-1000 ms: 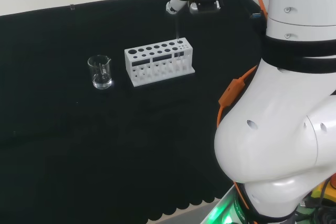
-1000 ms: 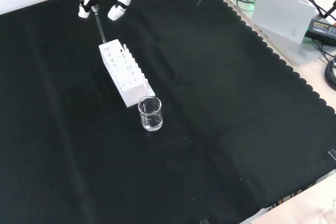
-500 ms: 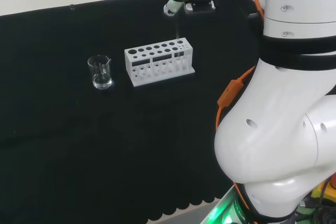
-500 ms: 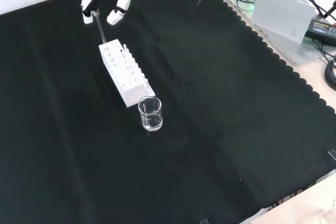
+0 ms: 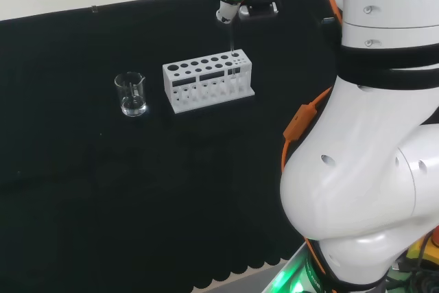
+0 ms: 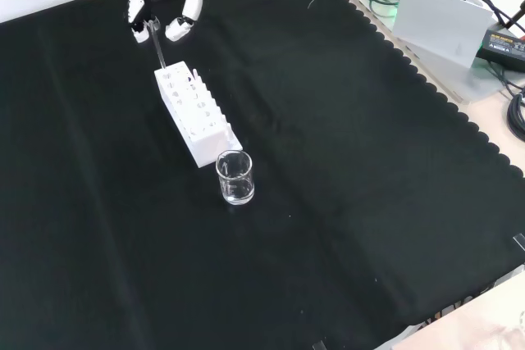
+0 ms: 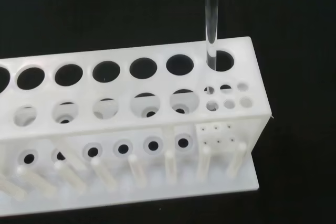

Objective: Take the glass rod from the white test tube rack.

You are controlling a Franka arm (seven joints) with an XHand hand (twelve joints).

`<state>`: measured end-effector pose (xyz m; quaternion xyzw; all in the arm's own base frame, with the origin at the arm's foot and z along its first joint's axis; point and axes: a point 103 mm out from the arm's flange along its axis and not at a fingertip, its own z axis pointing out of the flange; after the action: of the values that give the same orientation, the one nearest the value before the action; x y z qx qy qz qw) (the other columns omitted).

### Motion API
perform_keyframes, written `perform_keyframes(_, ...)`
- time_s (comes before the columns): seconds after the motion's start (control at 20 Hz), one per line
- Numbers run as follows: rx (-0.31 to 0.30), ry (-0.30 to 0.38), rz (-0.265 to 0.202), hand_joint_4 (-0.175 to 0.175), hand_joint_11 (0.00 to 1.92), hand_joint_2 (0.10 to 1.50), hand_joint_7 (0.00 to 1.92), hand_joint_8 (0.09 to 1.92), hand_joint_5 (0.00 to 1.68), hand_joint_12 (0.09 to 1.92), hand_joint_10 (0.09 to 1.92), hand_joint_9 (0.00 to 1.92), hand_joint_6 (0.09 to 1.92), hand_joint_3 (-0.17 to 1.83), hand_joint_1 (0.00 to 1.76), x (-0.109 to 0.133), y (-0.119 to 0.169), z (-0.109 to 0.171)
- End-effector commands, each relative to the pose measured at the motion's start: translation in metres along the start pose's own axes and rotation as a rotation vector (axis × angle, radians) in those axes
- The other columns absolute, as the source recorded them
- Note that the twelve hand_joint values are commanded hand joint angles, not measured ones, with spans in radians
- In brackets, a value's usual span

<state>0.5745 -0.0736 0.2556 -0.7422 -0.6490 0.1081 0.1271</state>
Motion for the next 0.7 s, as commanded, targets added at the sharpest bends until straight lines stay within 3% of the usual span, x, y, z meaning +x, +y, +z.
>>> perform_keyframes(0.05, -0.029, 0.013, 0.001, -0.158, 0.74, 0.89, 0.55, 0.79, 0.51, 1.27, 0.68, 0.95, 0.97, 0.65, 0.97, -0.0011, 0.001, 0.0033)
perform_keyframes(0.3, -0.08, 0.011, -0.001, -0.174, 0.92, 0.9, 0.62, 0.83, 0.57, 1.18, 0.69, 1.04, 1.02, 0.71, 1.07, -0.0008, 0.0005, 0.0014)
perform_keyframes(0.4, -0.107, 0.007, 0.001, -0.175, 1.03, 1.1, 0.66, 0.9, 0.63, 1.11, 0.72, 1.08, 1.31, 0.37, 1.07, -0.0017, 0.0001, 0.0017)
perform_keyframes(0.5, -0.139, 0.021, 0.0, -0.175, 1.13, 1.22, 0.69, 0.95, 0.66, 1.03, 0.76, 1.11, 1.43, 0.14, 1.07, -0.0019, -0.0002, 0.0023)
perform_keyframes(0.7, -0.166, 0.026, -0.003, -0.175, 1.21, 1.27, 0.74, 0.99, 0.68, 0.99, 0.79, 1.15, 1.45, 0.04, 1.07, 0.0021, 0.0015, 0.0025)
